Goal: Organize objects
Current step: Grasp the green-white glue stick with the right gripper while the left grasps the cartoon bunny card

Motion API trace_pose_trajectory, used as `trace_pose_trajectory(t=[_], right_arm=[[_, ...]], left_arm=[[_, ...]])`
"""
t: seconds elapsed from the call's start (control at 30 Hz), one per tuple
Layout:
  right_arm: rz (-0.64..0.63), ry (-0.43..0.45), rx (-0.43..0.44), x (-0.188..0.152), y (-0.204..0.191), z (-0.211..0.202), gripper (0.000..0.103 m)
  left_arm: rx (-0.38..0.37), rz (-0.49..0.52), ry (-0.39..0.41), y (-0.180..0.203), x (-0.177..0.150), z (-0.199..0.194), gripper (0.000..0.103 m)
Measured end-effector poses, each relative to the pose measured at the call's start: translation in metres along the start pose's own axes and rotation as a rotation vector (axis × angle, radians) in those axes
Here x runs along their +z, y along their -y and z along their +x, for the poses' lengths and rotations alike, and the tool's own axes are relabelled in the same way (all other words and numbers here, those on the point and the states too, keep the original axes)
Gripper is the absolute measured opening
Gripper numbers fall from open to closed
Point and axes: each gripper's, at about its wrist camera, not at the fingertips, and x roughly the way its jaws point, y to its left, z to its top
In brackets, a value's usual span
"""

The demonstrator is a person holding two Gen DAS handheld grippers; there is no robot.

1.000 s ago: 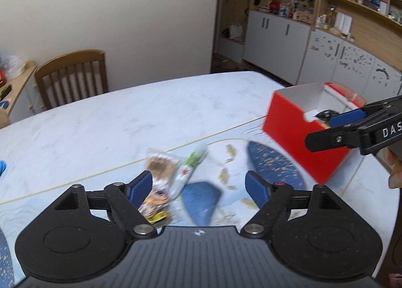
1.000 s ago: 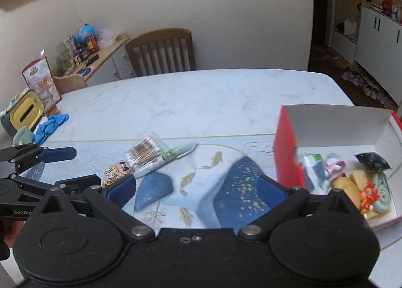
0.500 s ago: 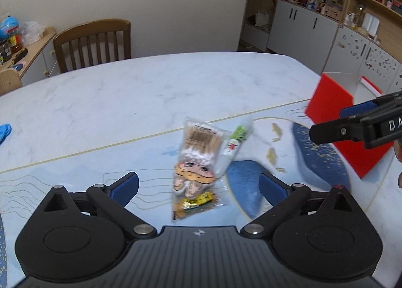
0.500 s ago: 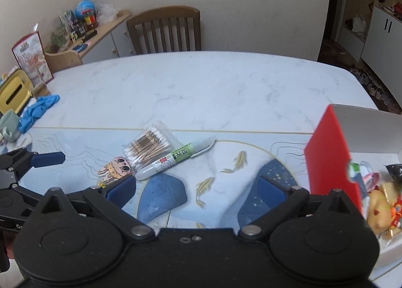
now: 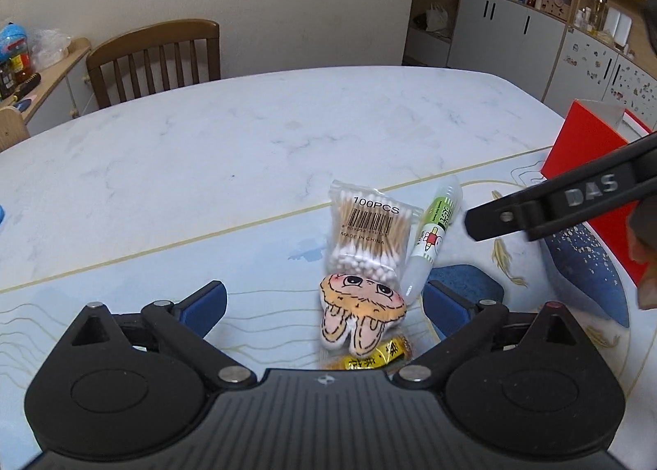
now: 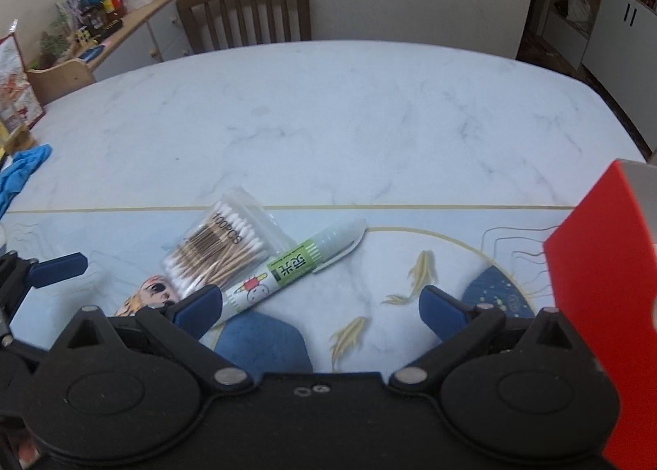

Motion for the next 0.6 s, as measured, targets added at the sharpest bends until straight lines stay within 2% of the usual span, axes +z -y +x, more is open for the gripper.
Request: trace_pose_trajectory(t=[0.17,0.6], right_arm=[[0.008,-0.024,-0.025,0.008,-0.004,0.019,0.102],[0.002,-0.063,-0.055,0.013,-0.011,0.045,0.102]], left_arm=[[-0.024,0.012,-0.021,-0.002,0.002,0.011,0.102],[-0.006,0.064,-0.019,0.001,-0.002,0.026,0.102]])
